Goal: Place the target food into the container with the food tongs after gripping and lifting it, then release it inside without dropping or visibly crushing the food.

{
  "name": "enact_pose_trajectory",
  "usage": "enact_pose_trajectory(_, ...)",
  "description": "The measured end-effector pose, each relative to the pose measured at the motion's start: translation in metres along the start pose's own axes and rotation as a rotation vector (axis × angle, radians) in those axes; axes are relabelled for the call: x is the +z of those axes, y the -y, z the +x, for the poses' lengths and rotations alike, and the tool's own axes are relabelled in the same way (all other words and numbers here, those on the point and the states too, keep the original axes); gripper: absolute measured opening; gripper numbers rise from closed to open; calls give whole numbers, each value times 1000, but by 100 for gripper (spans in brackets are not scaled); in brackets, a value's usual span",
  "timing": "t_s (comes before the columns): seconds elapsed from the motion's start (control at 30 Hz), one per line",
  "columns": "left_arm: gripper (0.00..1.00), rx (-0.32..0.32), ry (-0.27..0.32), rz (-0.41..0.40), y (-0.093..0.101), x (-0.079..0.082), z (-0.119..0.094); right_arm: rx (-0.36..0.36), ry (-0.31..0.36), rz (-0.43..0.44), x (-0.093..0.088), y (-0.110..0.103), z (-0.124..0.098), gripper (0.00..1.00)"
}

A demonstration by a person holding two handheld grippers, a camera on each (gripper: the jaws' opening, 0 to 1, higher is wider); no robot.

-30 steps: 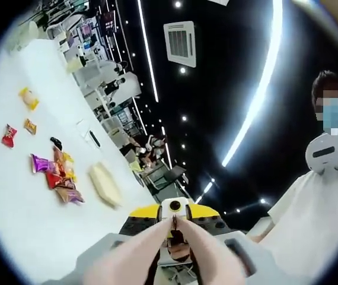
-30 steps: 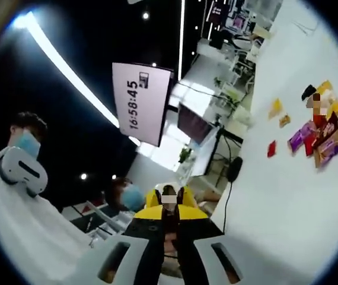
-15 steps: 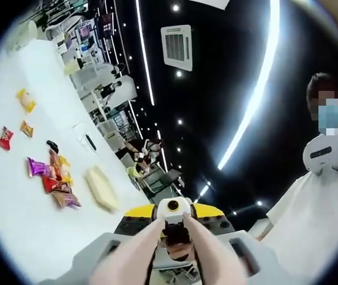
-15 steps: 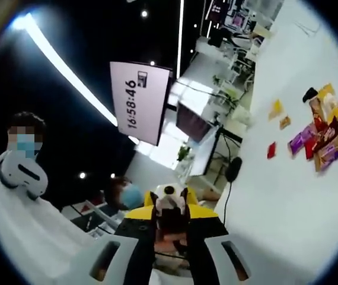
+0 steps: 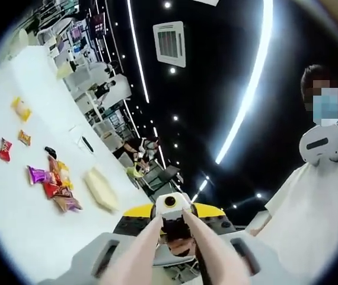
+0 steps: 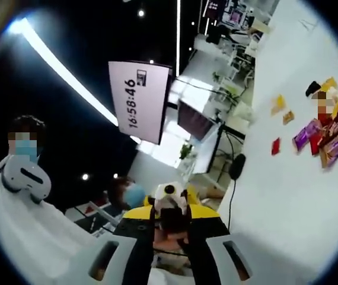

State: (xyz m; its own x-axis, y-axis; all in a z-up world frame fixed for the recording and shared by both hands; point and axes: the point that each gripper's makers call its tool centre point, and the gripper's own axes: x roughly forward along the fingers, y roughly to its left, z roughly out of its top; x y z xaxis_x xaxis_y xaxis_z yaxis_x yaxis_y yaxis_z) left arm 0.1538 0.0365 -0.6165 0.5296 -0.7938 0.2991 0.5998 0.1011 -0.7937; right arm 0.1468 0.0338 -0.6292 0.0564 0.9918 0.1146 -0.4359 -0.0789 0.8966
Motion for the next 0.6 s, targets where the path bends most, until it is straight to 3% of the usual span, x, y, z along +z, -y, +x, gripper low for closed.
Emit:
enact_pose_trajectory(0.4,27,9,2,22,-1,3,-4,-8,1,3,1,0,5,27)
enact_pose_trajectory(0.5,28,23,40,7,-9,3,-10,-69,-27,-25,0,9,4,29)
enact_pose_trajectory(0.6,28,49,43,16,-15,5,-15,-88,-15,-30,0,10,-1,31)
